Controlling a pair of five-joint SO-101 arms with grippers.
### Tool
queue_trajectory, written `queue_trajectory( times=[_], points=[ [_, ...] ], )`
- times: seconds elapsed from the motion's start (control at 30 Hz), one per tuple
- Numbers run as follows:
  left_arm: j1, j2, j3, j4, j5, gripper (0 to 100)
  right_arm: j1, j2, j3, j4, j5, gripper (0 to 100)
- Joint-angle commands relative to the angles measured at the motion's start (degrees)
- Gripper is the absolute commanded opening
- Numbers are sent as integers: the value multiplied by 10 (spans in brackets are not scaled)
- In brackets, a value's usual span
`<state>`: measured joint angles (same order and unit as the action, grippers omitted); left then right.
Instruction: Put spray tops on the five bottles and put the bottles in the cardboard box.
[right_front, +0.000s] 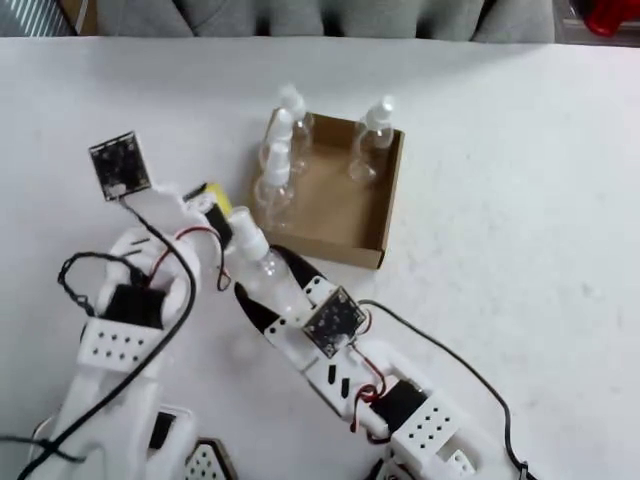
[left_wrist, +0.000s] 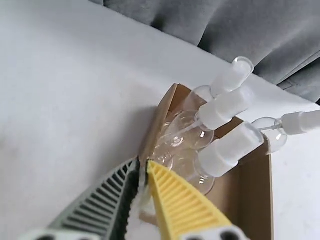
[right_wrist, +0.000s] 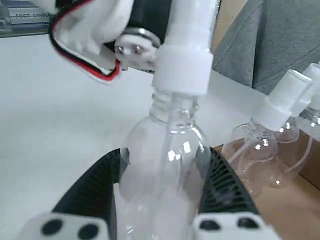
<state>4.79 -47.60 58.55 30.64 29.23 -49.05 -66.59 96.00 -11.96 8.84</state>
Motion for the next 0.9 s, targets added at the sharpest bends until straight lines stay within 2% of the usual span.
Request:
queue_trajectory(
  times=[0.0,0.17,0.37,0.53,0.73,0.87],
  points=[
    [2,0,-22,-15,-7,23,0,-10,6,3,4,15],
    [31,-37,-11,16,-8,23,-2,-10,6,5,4,15],
    [68,-112,26,42,-78,23,-2,-10,6,5,4,15],
    [58,-129,33,40,-78,23,-1,-10,6,5,4,15],
    [-1,-131,33,-6,-77,23,1,-10,6,5,5,15],
    [-6,-131,33,-7,-81,26,36,-10,2,2,5,15]
  ],
)
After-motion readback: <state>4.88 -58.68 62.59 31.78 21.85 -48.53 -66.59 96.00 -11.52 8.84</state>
